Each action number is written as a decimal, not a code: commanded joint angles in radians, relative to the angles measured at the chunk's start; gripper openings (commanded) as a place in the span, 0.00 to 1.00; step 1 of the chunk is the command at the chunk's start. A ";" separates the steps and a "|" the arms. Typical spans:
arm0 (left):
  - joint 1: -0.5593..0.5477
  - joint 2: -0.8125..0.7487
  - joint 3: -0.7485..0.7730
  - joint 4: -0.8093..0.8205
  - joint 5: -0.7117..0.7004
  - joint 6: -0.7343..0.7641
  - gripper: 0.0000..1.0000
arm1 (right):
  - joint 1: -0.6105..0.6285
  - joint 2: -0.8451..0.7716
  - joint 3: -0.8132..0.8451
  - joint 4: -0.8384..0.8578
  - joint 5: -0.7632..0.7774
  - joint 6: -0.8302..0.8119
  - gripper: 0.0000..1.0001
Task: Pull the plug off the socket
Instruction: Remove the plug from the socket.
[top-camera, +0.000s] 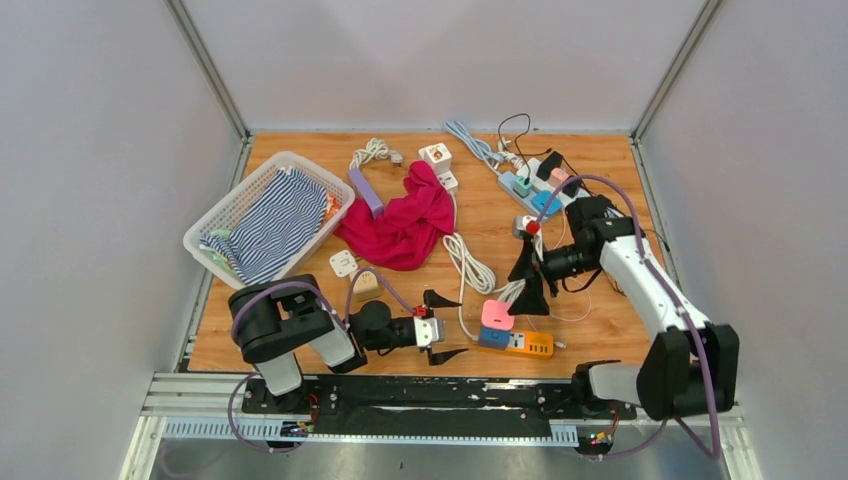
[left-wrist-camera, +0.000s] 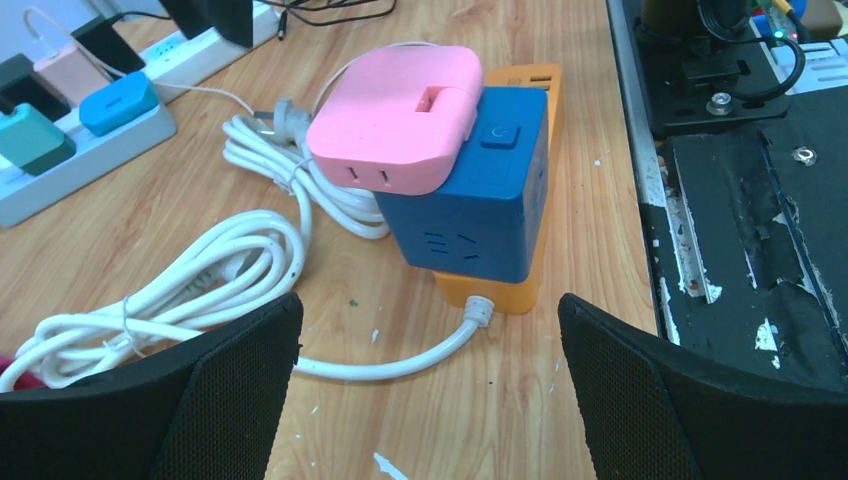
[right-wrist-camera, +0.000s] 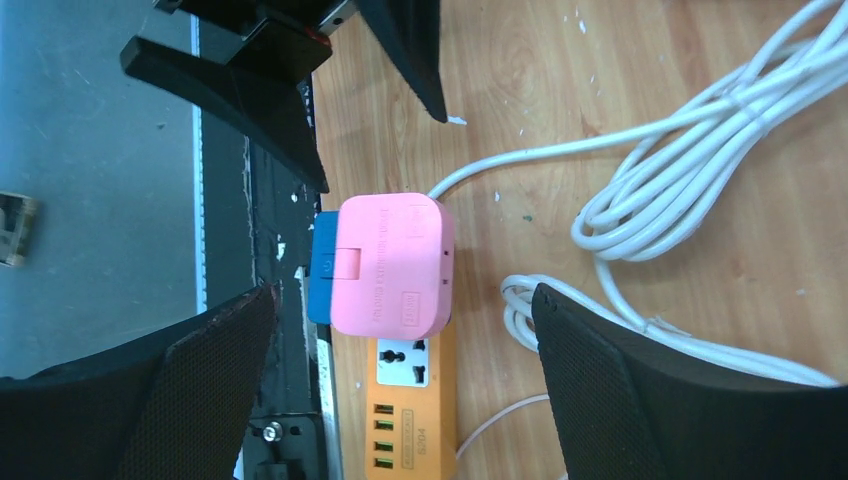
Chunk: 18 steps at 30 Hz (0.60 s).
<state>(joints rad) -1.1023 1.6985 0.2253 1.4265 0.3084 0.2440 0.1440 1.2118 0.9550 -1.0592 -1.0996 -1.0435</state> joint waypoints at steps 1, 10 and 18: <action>-0.005 0.064 0.021 0.109 0.045 0.047 1.00 | 0.017 0.106 0.008 0.084 0.016 0.156 0.97; -0.005 0.161 0.058 0.110 0.056 0.020 1.00 | 0.099 0.250 0.024 0.007 0.056 0.098 0.97; -0.005 0.173 0.063 0.109 0.056 -0.002 1.00 | 0.111 0.221 0.034 -0.061 0.059 0.029 0.83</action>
<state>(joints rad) -1.1023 1.8565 0.2798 1.4868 0.3584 0.2443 0.2417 1.4700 0.9615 -1.0370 -1.0473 -0.9489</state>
